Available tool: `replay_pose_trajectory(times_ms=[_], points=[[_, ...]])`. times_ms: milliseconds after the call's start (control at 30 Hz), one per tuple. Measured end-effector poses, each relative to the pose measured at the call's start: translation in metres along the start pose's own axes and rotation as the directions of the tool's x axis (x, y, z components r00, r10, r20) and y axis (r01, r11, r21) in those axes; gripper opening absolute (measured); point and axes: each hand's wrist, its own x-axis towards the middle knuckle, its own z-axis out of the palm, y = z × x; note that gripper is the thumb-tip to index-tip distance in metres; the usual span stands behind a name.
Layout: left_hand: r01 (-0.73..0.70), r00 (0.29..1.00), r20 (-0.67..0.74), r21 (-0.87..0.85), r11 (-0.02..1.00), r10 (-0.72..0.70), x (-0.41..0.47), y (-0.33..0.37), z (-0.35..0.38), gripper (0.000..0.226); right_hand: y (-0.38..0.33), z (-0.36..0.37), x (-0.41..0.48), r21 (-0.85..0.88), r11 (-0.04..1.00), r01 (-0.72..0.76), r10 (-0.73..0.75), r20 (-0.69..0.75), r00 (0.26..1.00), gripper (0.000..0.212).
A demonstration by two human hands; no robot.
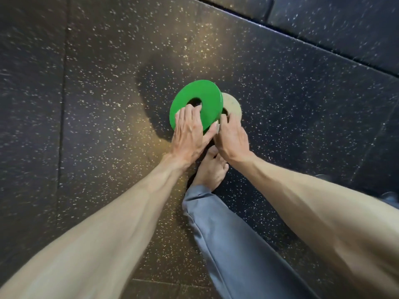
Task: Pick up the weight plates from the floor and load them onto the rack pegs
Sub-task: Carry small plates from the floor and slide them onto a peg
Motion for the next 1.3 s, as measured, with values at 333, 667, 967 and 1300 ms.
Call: replay_pose_trajectory(times_ms=[333,667,967,1300], points=[[0.355,0.862,-0.19,-0.433,0.828,-0.469,0.012,-0.033,-0.05,0.035,-0.02,0.023,0.017,-0.415,0.908,0.056,-0.035,0.057,0.998,0.023],[0.482,0.872,0.113,-0.377,0.791,-0.477,0.006,-0.004,-0.138,0.055,-0.047,-0.086,-0.03,-0.02,0.999,-0.033,0.035,0.083,0.996,0.033],[0.493,0.868,0.221,-0.293,0.819,-0.444,-0.034,0.097,-0.34,0.063,-0.119,-0.28,-0.146,-0.082,0.997,-0.017,0.016,-0.018,1.0,0.025],[0.327,0.932,0.269,-0.332,0.885,-0.244,-0.092,0.206,-0.538,0.057,-0.181,-0.459,-0.32,0.31,0.918,-0.246,0.281,-0.07,0.957,0.031]])
